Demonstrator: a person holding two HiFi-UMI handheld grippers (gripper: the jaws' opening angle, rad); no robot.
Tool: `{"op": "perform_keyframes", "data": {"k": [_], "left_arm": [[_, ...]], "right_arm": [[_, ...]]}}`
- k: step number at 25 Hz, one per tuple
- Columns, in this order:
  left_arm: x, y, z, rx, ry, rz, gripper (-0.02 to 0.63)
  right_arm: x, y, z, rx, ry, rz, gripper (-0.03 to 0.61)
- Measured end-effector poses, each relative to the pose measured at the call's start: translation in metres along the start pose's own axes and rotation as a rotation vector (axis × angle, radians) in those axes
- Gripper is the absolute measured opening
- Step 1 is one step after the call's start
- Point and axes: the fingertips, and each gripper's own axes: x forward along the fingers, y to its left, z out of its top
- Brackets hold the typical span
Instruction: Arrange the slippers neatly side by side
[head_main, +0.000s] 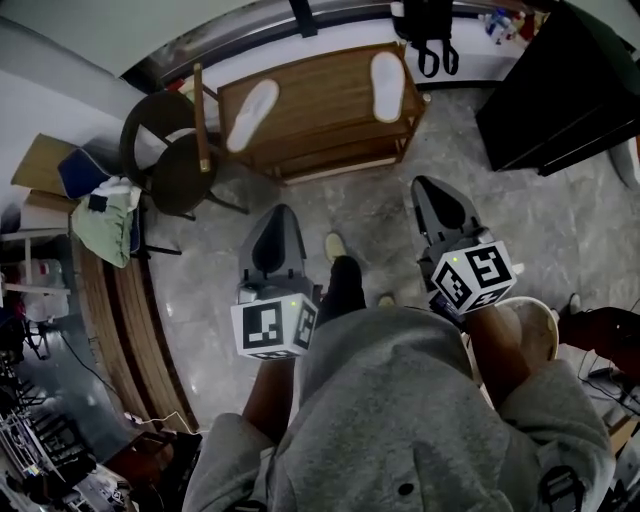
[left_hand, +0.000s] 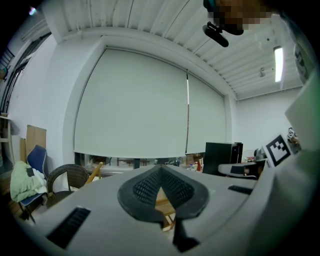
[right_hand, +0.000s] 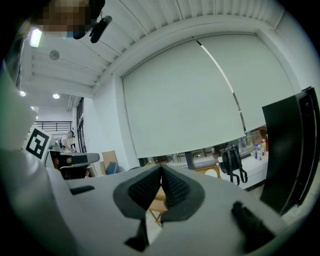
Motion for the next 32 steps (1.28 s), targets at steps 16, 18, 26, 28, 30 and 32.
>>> {"op": "perform_keyframes", "data": {"k": [16,18,26,28,30,32], "left_arm": [[0.088,0.081,0.013,-0.044,0.025,-0.029,0.012],[0.096,0.093,0.012,-0.047,0.030,-0.031,0.012],[0.118,0.131,0.014,-0.057,0.040,-0.052,0.014],[0.121,0.141,0.013,-0.061,0.042,-0.055,0.012],[0.125,0.148,0.012,-0.058,0.043,-0.061,0.012],[0.128,0.154,0.012,-0.061,0.042,-0.069,0.012]], "right_arm": [[0.118,0.008,0.012,-0.014,0.070,-0.005,0.025],[0.132,0.012,0.013,-0.012,0.078,-0.007,0.025],[0.184,0.031,0.018,-0.033,0.093,0.002,0.025],[0.195,0.037,0.020,-0.041,0.095,0.004,0.025],[0.203,0.041,0.019,-0.045,0.100,-0.002,0.025],[0.208,0.045,0.016,-0.046,0.105,-0.009,0.025]]}}
